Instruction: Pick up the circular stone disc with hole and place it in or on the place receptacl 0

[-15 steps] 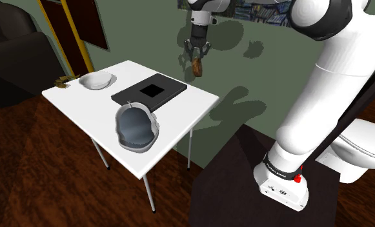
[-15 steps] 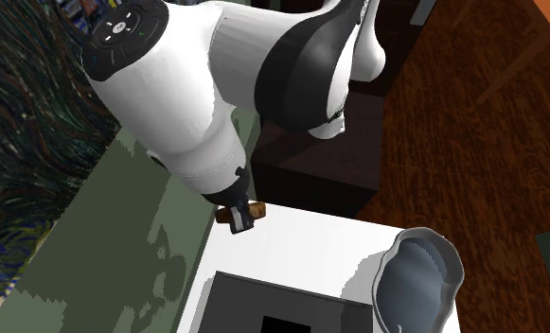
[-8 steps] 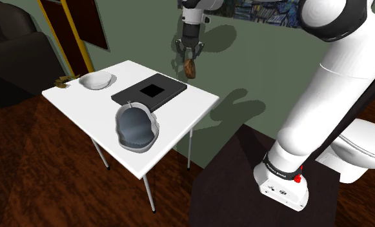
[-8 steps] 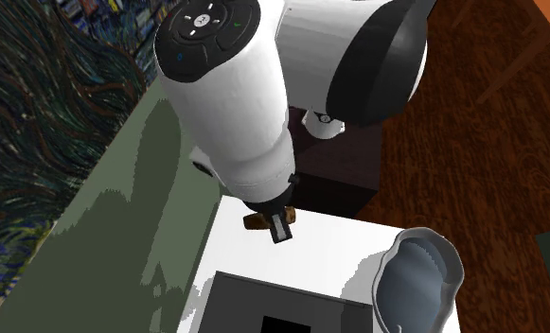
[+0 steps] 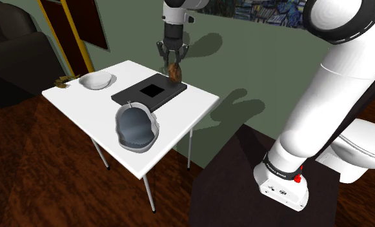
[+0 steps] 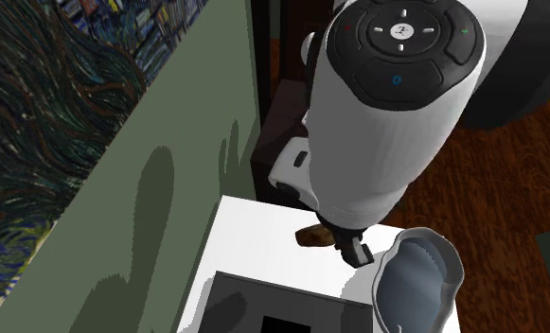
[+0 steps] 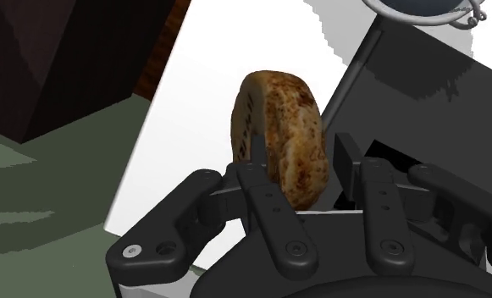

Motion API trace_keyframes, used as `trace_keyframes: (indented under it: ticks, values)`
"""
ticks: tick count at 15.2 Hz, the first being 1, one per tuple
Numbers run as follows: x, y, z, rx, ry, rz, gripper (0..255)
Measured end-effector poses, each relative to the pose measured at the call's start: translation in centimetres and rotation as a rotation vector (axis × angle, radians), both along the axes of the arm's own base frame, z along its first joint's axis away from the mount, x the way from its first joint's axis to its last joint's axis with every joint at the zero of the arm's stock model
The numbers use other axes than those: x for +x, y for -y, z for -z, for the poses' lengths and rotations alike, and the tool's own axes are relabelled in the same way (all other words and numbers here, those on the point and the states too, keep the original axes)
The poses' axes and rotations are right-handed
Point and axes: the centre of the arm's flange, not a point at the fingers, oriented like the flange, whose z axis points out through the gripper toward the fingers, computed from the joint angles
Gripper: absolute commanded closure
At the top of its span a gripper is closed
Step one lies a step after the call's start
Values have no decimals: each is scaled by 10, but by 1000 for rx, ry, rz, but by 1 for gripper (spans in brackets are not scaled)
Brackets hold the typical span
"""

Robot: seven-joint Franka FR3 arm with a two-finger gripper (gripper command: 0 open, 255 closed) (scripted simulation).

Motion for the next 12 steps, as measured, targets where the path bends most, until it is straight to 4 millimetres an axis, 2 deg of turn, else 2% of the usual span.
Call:
trace_keyframes:
  ticks: [8, 12]
  values:
    - [4, -104, -6, 0, 0, 0, 255]
    - [4, -157, -16, 0, 0, 0, 255]
